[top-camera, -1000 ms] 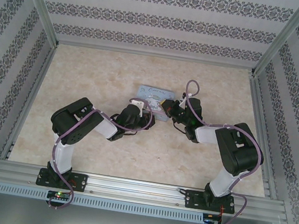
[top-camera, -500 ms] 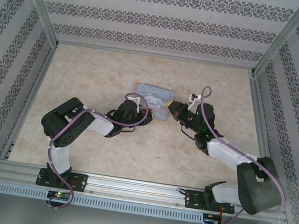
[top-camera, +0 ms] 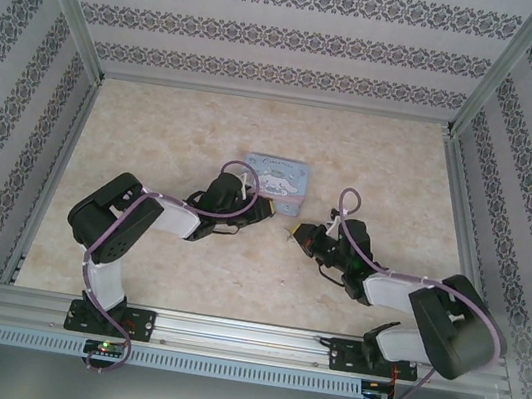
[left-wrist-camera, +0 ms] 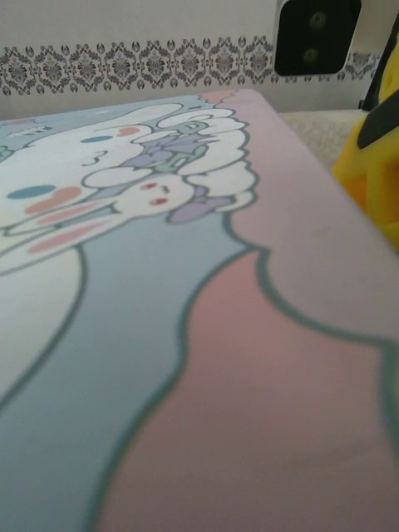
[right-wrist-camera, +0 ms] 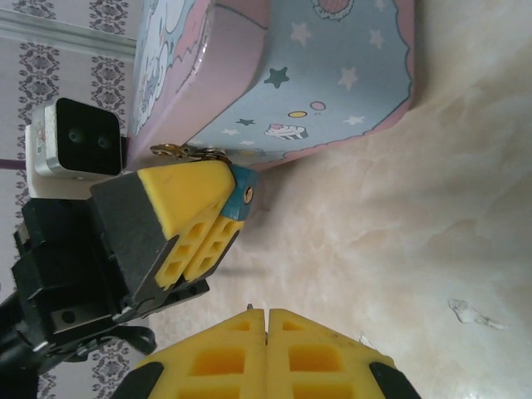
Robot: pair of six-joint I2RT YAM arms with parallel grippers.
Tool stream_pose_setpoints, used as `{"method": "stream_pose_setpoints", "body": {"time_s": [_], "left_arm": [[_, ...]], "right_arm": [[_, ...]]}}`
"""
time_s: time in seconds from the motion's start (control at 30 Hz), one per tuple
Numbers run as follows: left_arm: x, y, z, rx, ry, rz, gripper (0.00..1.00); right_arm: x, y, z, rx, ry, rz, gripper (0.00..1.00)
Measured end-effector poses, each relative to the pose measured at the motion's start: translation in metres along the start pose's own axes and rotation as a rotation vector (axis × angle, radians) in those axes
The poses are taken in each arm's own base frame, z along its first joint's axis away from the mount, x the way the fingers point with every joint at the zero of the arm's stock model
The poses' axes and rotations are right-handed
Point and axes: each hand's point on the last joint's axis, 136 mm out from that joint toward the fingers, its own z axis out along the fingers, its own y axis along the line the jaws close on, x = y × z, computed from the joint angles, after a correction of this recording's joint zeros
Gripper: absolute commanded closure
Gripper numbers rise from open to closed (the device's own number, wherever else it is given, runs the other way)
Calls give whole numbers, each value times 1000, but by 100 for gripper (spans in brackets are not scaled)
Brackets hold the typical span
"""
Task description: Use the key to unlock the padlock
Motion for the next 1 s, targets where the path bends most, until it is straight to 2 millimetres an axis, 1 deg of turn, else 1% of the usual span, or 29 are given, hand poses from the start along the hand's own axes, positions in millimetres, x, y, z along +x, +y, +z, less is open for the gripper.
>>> {"method": "stream_pose_setpoints", "body": {"time_s": [0.13,0.3,0.43,0.6,0.77,1.0], "left_arm": [[1,-6,-1,24,9,-50,100],[-5,-16,-2,68,-2,-114,100],[-9,-23,-4,102,-16,-157,100],[-9,-24,-6,123,-26,-197,100],[-11,-26,-7,136,-34,-218,100],[-14,-29,-8,151,-47,-225,100]], "right_arm": [[-3,-8,9,0,-21,43,100],[-3,-15,18,-9,-53,107,100],[-2,-8,21,-39,-77,132,100],[-8,1,22,-69,-126,162,100],[-14,0,21,-65,-171,192,100],[-19,-2,21,-59,-197,214,100]]}}
